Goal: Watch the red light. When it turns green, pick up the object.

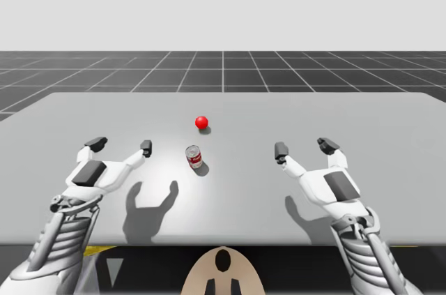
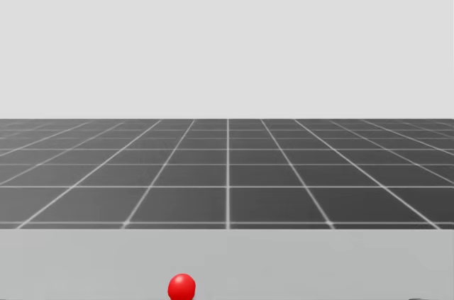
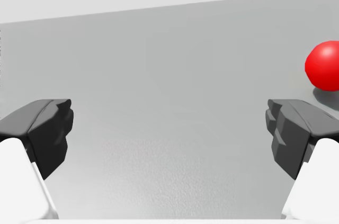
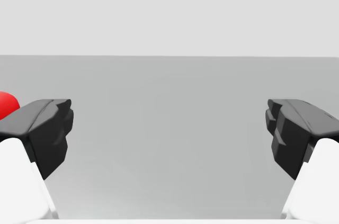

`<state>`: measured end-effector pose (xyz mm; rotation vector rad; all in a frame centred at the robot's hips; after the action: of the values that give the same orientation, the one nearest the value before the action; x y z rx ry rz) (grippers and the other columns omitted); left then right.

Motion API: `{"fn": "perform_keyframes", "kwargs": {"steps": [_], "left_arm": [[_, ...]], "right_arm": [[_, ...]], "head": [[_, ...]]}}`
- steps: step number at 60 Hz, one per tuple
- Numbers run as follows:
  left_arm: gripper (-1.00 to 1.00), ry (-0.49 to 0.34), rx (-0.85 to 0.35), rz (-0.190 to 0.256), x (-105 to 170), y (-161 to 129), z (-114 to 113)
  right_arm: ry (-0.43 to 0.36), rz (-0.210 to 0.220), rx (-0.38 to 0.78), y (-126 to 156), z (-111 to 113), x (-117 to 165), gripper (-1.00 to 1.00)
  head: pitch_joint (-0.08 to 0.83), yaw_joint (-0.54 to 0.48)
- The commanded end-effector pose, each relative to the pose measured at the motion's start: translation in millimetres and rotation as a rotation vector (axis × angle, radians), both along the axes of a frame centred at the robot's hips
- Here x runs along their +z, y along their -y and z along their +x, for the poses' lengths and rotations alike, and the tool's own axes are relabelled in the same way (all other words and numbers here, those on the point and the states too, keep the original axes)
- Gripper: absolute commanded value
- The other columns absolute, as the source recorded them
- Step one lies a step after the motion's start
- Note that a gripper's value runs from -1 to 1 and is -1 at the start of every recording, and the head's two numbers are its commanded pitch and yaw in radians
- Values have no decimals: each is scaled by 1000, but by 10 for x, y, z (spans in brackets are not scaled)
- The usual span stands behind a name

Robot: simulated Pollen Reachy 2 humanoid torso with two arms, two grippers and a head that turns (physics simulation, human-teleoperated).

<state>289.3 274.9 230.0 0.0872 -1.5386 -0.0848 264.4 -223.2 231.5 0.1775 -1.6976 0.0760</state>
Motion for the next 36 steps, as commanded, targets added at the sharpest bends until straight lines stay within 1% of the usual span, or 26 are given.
{"fn": "perform_keyframes", "kwargs": {"steps": [1,5,9,13,16,17,20,24,28,29,31,33,36], "left_arm": [[-1000,-3,6,-5,9,-13,-11],[-1000,-2,6,-5,10,-12,-12],[-1000,-2,7,-5,10,-11,-13],[-1000,-2,8,-3,8,-8,-15],[-1000,-1,9,-1,8,-8,-15],[-1000,0,10,1,7,-7,-15],[-1000,1,10,2,8,-8,-13],[-1000,2,12,6,9,-7,-11],[-1000,2,13,9,8,-6,-8],[-1000,3,13,10,7,-5,-7],[-1000,3,13,11,7,-4,-7],[-1000,4,14,13,6,-5,-4],[-1000,4,15,15,6,-4,-3]], "right_arm": [[-13,61,-27,-90,-47,-35,-1000],[-6,68,-5,-97,-49,-22,-1000],[-6,58,-8,-93,-45,-19,-1000],[-13,54,-15,-82,-29,-38,-1000],[-15,50,-15,-82,-25,-45,-1000],[-16,48,-16,-82,-23,-48,-1000],[-17,47,-16,-84,-22,-49,-1000],[-18,44,-14,-84,-21,-51,-1000],[-18,40,-12,-83,-18,-56,-1000],[-19,39,-11,-83,-17,-59,-1000],[-19,39,-11,-84,-16,-61,-1000],[-21,37,-10,-83,-15,-65,-1000],[-22,37,-10,-82,-15,-66,-1000]], "head": [[10,3],[18,4],[48,6],[110,17],[136,22],[167,30],[197,38],[262,56],[297,66],[320,73],[327,74],[360,84],[381,89]]}}
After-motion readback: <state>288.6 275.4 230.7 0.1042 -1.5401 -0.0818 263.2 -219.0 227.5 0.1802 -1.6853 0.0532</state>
